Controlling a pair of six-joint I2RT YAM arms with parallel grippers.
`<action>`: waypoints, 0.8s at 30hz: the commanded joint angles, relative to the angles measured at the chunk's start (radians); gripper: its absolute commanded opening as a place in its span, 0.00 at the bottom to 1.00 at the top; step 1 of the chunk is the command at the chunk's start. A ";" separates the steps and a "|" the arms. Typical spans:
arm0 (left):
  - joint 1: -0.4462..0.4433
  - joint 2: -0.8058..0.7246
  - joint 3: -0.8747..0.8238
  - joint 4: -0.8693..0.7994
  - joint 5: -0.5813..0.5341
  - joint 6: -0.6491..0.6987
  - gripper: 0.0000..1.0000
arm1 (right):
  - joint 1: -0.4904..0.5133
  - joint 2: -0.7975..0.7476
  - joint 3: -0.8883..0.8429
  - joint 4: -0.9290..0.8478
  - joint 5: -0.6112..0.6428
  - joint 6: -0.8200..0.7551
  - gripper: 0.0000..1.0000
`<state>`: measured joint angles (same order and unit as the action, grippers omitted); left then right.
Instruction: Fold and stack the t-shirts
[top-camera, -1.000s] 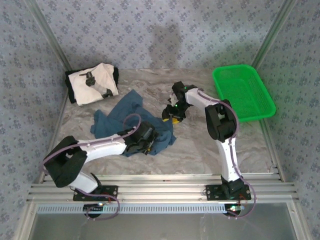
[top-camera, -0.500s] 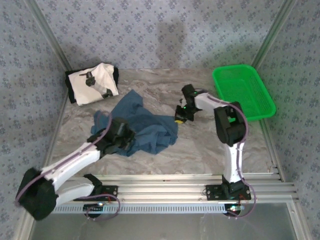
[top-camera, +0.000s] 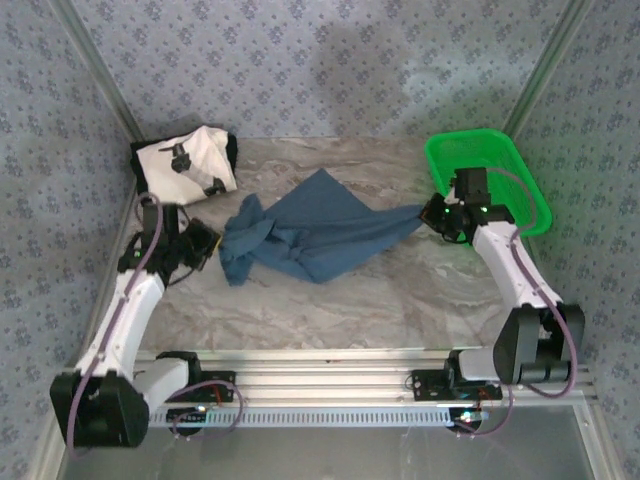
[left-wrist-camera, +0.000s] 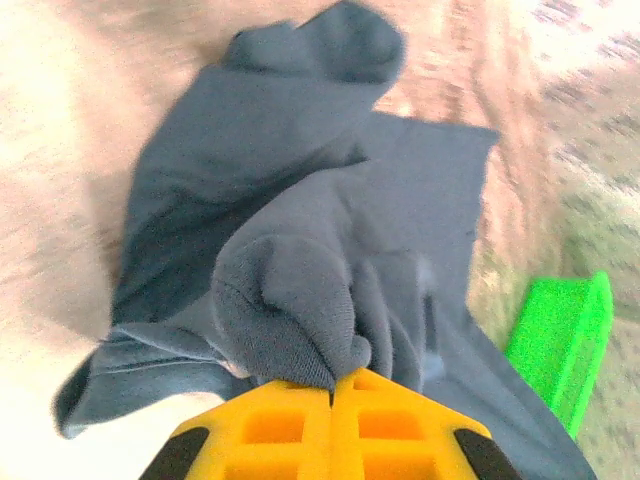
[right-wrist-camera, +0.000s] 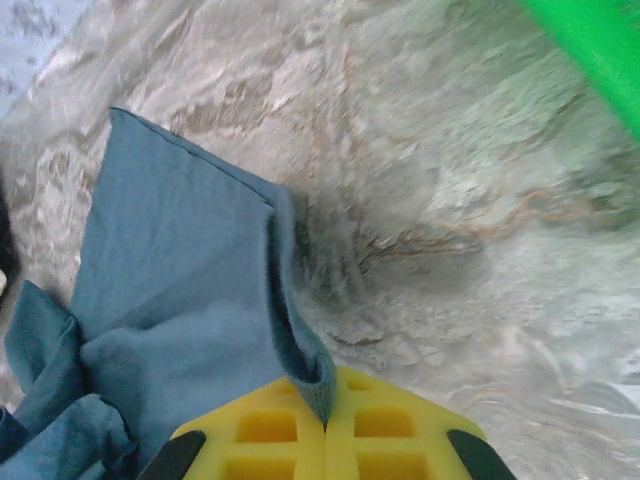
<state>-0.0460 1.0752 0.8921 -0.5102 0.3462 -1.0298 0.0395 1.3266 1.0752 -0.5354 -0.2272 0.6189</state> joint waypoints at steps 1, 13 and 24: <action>0.005 0.078 0.185 0.112 0.147 0.156 0.00 | -0.014 -0.056 0.009 -0.027 0.033 -0.008 0.00; 0.214 -0.133 -0.213 -0.216 -0.018 0.182 0.12 | 0.040 -0.163 -0.280 -0.021 0.014 0.003 0.00; -0.035 -0.354 -0.134 -0.234 -0.043 -0.061 0.70 | 0.112 -0.179 -0.406 -0.092 0.037 -0.027 0.00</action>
<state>0.0509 0.7090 0.6743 -0.7864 0.2836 -0.9798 0.1471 1.1553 0.6838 -0.5777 -0.2150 0.6121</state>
